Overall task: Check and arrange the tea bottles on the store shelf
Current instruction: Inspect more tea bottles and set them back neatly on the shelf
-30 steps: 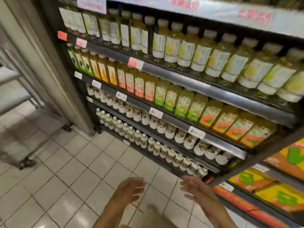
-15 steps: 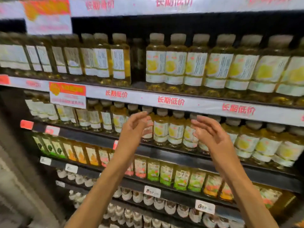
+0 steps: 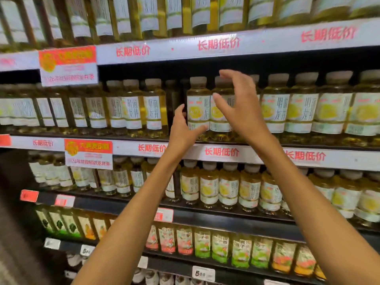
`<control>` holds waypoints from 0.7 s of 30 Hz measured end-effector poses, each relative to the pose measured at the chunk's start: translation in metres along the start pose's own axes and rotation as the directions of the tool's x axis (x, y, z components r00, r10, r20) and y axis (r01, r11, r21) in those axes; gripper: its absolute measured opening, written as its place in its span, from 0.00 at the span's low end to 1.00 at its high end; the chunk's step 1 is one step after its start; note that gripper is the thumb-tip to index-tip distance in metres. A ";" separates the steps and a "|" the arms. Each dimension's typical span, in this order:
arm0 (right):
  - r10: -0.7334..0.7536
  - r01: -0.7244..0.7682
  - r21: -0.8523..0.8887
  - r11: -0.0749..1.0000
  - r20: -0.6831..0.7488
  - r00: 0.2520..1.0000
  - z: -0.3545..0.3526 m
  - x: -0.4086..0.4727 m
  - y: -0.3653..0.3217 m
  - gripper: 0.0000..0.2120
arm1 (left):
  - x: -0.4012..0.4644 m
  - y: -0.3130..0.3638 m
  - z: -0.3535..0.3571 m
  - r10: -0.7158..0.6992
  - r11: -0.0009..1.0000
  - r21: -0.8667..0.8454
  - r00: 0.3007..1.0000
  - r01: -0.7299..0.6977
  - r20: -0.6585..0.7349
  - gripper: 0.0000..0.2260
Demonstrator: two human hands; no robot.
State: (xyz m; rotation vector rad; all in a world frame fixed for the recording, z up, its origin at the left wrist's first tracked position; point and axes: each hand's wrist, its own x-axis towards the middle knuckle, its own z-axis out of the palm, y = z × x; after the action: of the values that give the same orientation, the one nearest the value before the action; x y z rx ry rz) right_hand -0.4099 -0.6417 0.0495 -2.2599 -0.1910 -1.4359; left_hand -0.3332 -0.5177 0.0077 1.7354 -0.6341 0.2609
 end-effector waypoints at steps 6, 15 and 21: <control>0.001 0.021 -0.282 0.959 0.080 0.997 0.019 0.022 0.004 0.25 | 0.007 -0.008 0.005 0.049 0.995 0.091 0.999 -0.047 -0.019 0.31; 0.012 -0.009 -0.047 0.999 0.066 0.998 0.020 0.018 -0.019 0.25 | -0.035 0.005 -0.013 0.150 0.975 -0.150 0.985 -0.162 -0.086 0.25; 0.159 -0.418 0.672 0.612 0.413 0.897 0.007 0.005 -0.040 0.15 | -0.073 0.003 -0.035 0.044 0.821 -0.563 0.972 0.096 0.229 0.19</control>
State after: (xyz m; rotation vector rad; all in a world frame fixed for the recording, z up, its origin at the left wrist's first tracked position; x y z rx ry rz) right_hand -0.4161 -0.6032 0.0633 -1.6750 -0.4076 -0.6125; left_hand -0.3891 -0.4649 -0.0167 1.1905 -0.7657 -0.1540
